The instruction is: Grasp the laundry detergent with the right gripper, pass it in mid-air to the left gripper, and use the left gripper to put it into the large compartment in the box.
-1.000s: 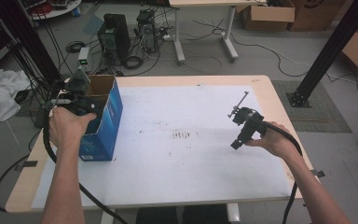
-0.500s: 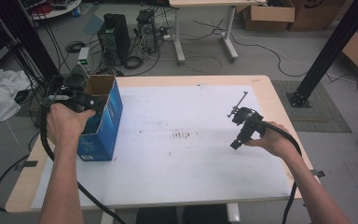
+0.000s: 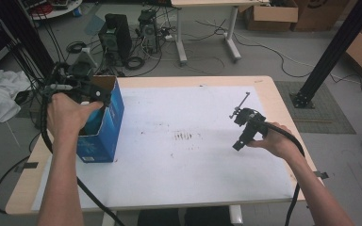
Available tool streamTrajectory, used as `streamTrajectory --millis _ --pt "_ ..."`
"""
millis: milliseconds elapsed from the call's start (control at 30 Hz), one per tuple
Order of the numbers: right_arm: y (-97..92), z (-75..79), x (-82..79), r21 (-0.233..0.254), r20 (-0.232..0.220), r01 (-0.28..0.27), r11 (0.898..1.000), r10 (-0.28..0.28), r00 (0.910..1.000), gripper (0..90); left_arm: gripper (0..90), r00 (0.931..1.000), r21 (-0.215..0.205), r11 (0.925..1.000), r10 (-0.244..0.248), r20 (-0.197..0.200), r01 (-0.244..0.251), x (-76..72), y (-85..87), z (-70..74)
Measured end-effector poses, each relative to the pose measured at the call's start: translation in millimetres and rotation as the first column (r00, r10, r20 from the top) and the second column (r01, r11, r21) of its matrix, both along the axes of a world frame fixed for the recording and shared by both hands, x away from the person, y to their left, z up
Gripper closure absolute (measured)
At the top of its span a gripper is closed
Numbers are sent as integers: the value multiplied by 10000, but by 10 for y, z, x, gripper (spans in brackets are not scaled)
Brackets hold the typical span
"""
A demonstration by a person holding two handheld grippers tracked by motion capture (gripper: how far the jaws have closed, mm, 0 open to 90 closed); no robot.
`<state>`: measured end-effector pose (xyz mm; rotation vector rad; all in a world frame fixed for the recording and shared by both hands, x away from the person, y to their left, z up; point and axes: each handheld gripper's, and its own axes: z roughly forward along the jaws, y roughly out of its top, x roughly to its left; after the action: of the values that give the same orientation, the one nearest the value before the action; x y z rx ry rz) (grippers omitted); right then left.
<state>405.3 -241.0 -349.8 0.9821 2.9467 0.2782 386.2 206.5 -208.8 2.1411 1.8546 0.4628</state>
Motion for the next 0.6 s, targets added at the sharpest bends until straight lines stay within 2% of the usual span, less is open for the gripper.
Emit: streamTrajectory --millis 133,233,267,300,333,367,400,433,467,500,533,567,600 --pt "2 9 3 -39 -17 2 10000 -2 10000 177 163 9983 139 9983 -573 128 571 3 -173 123" --pt "0 9 -8 -52 -56 79 10000 -79 10000 178 163 9941 176 9940 -1082 3 1082 10 -300 170" --pt "0 9 -8 -52 -56 79 10000 -79 10000 178 164 9941 176 9940 -1082 3 1082 10 -300 170" --pt "-12 9 -12 -57 -31 78 10000 -78 10000 179 162 9864 264 9861 -1637 -153 1641 21 -413 174" --pt "-12 9 -12 -57 -31 78 10000 -78 10000 179 161 9864 264 9861 -1637 -153 1641 21 -413 174" --pt "-20 10 -15 -98 -39 99 9999 -99 9999 179 162 9789 327 9786 -2022 -310 2032 33 -511 159" --pt "-20 10 -15 -98 -39 99 9999 -99 9999 179 164 9789 327 9786 -2022 -310 2032 33 -511 159" --pt "-28 14 -21 -97 -24 150 9998 -151 9999 179 166 9686 316 9687 -2446 -456 2461 43 -608 131" --pt "-35 18 -23 -94 -33 134 9999 -135 9999 180 166 9686 316 9687 -2446 -456 2461 43 -608 131" --pt "-39 26 -26 -136 -50 178 9997 -179 9998 179 166 9571 249 9581 -2834 -610 2853 55 -702 91" --pt "-39 26 -26 -136 -50 178 9997 -179 9998 179 166 9571 249 9581 -2834 -610 2853 55 -702 91" --pt "-49 32 -30 -123 -13 201 9997 -201 9998 179 166 9434 173 9457 -3225 -771 3247 73 -787 37" --pt "-49 32 -30 -123 -13 201 9997 -201 9998 179 166 9434 173 9457 -3225 -771 3247 73 -787 37"
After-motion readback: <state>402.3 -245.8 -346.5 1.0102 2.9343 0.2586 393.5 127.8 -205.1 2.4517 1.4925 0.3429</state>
